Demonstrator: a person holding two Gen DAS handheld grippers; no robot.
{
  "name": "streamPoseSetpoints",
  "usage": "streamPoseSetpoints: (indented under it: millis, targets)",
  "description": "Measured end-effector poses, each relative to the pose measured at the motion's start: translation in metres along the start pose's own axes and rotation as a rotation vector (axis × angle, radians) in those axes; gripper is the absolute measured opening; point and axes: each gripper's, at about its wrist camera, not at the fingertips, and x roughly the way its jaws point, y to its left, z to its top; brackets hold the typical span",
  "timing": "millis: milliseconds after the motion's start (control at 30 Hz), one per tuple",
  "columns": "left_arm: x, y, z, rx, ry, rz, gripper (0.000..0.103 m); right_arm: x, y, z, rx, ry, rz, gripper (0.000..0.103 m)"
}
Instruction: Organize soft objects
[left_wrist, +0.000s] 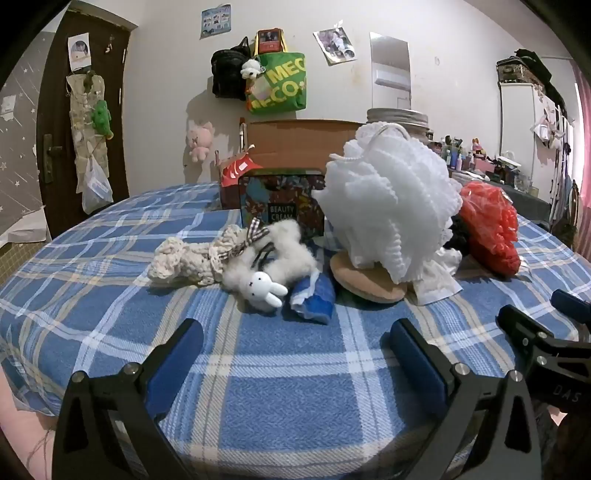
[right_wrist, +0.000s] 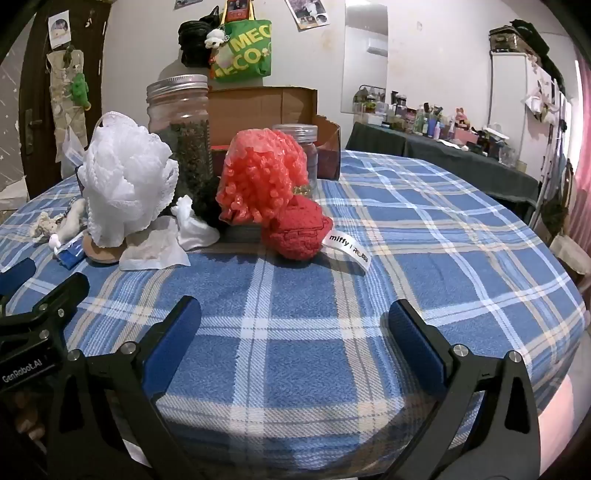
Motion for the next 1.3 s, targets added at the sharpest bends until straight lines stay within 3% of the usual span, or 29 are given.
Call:
streamPoseSetpoints:
  millis: [1300]
  targets:
    - [0.0002, 0.0001, 0.0, -0.003, 0.009, -0.001, 0.103, 0.0003, -0.0004, -0.0002, -0.001, 0.002, 0.0, 0.103]
